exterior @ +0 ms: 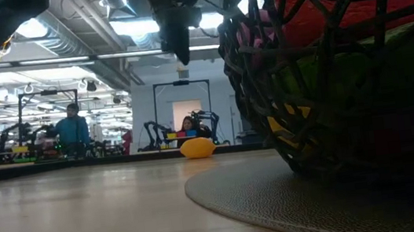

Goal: Build produce basket
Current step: Put the yellow lemon into the wire basket

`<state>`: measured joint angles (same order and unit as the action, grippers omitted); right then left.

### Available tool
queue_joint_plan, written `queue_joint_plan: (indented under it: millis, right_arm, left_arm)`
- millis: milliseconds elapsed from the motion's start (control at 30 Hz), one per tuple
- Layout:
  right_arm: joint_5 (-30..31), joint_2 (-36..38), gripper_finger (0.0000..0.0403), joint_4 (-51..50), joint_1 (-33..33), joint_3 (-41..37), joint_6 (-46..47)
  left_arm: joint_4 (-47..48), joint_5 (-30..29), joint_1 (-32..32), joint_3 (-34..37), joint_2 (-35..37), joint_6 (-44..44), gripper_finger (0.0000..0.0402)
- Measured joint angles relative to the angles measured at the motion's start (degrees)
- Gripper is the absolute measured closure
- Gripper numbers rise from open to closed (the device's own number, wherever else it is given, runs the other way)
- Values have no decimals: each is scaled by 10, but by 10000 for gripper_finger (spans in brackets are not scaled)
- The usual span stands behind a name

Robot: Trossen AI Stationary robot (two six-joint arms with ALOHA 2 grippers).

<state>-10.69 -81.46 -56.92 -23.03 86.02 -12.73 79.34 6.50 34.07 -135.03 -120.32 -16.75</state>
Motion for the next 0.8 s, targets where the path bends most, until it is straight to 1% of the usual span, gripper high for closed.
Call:
queue_joint_plan:
  millis: [167, 333, 400, 500, 567, 733, 800]
  right_arm:
    - [41, -1, 284, -5, -1, 0, 1]
    - [53, -1, 284, -12, -6, 0, -12]
    - [53, -1, 284, -12, -8, 0, -27]
    - [50, -1, 285, -12, -12, 0, -31]
    - [34, -1, 285, -16, -18, 0, -45]
    - [-64, -1, 285, -14, -49, -21, -75]
    - [-85, -1, 285, -9, -61, -42, -76]
  left_arm:
    - [1, 52, 1, 0, -31, -60, 335]
    - [5, 88, 2, 0, -67, -119, 335]
    - [8, 101, 2, 0, -82, -125, 335]
    - [14, 102, 3, 0, -102, -118, 335]
    - [24, 91, 3, 1, -114, -107, 335]
    - [35, 83, 4, 1, -118, -105, 335]
    - [43, 82, 5, 1, -118, -105, 335]
